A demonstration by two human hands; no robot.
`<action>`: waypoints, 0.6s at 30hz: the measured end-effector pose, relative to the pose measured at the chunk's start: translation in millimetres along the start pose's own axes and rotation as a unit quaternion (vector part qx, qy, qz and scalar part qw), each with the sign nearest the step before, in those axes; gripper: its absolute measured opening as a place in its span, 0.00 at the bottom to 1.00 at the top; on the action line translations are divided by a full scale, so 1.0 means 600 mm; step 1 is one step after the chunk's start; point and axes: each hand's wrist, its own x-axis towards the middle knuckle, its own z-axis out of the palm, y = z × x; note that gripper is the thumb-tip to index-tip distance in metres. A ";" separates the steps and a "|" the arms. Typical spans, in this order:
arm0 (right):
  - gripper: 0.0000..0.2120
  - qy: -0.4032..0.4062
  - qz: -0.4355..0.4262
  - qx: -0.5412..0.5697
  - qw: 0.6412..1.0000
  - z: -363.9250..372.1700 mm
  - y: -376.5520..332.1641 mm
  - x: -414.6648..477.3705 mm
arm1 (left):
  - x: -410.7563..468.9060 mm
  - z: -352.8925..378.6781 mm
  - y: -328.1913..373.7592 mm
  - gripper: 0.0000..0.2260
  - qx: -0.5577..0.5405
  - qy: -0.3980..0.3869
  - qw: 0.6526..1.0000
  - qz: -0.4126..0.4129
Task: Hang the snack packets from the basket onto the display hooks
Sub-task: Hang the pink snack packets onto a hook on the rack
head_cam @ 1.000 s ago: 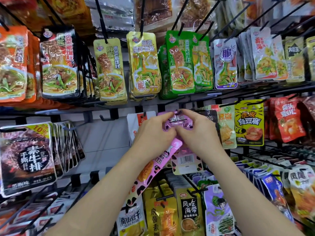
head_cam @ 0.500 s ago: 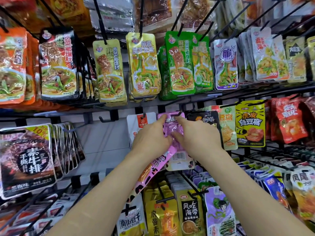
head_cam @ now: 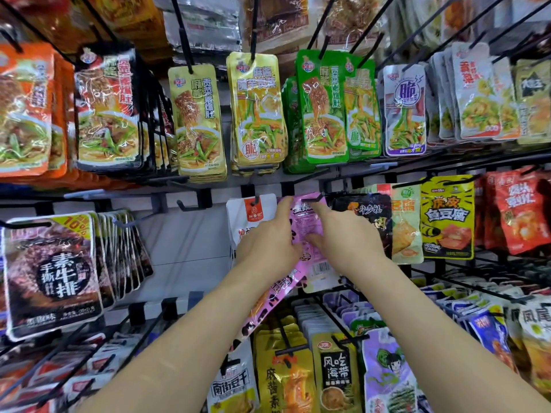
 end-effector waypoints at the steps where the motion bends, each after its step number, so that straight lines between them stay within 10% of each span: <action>1: 0.30 -0.002 0.000 0.008 1.000 0.003 0.001 0.000 | 0.001 0.001 -0.001 0.36 0.000 -0.001 1.000 0.001; 7: 0.29 -0.023 -0.004 0.199 0.980 -0.016 0.012 -0.029 | -0.026 -0.028 -0.002 0.33 -0.073 0.027 0.997 0.023; 12: 0.13 -0.065 0.088 0.584 0.805 -0.065 -0.015 -0.114 | -0.063 -0.059 0.005 0.08 -0.212 0.132 0.968 0.025; 18: 0.06 -0.015 0.098 0.647 0.756 -0.058 -0.059 -0.154 | -0.094 -0.086 0.027 0.08 -0.511 0.082 0.854 -0.042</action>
